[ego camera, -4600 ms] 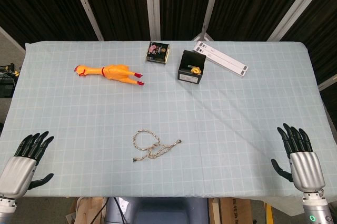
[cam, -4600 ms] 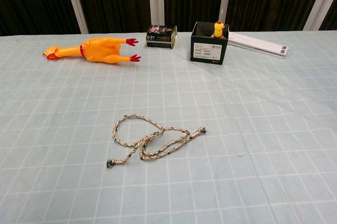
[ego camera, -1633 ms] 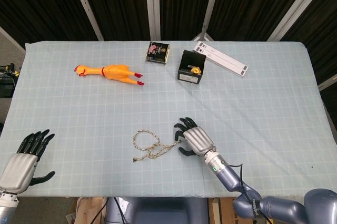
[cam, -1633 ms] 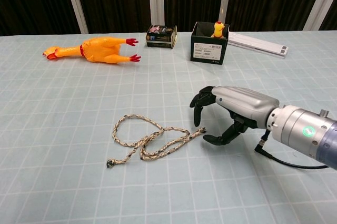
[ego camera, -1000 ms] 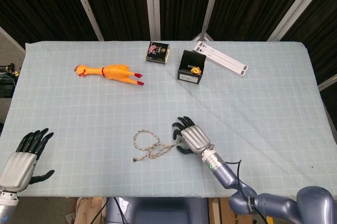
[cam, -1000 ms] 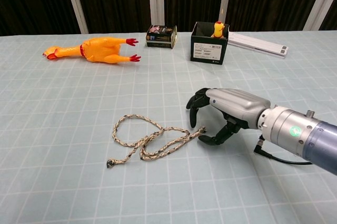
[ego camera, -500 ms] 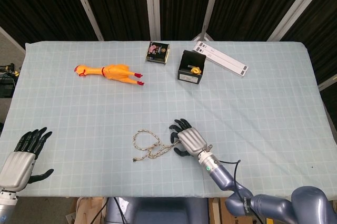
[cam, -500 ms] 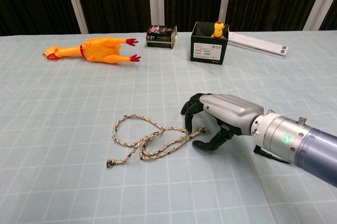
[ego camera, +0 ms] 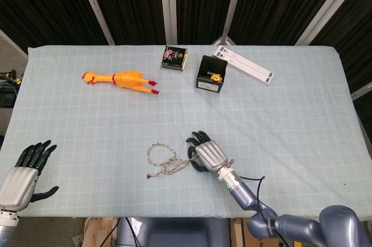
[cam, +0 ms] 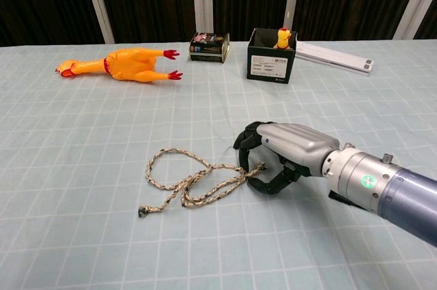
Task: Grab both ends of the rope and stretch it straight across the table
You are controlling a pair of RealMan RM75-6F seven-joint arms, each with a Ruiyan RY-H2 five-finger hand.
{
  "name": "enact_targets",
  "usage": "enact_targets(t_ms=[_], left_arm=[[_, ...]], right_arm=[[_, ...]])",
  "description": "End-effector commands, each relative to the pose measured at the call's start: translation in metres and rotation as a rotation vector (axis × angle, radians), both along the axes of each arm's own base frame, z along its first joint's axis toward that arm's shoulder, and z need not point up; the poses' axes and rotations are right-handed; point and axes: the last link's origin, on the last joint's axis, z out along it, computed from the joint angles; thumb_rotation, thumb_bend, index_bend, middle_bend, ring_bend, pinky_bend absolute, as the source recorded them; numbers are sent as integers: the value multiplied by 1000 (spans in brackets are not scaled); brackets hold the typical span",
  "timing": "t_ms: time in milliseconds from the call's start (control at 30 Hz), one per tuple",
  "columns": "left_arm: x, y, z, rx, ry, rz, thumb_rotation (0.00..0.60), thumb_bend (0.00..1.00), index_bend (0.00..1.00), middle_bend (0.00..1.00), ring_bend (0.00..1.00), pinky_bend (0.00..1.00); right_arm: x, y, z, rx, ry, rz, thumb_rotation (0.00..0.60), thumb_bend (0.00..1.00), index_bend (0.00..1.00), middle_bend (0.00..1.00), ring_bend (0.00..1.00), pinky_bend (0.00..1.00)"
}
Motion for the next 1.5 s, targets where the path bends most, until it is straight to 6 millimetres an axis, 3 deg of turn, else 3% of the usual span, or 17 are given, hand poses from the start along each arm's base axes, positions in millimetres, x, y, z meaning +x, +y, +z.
enact_targets(t_ms=[33,1067,1500], left_arm=[[0,0,0,0,-1,0,600,32,18,0,0,0],[0,-2,3,5,-6,4,600,32,18,0,0,0],[2,-3,0,-4,-6,11,600,32,20,0,0,0]], right_arm=[[1,1,0,0,-2,1,600,459,530,234,8,0],[-1,7,2,2,8,-15,600,516,559,240,9,0],[-6,3,26,-65,-43,-62,600,516,562,241,8,0]])
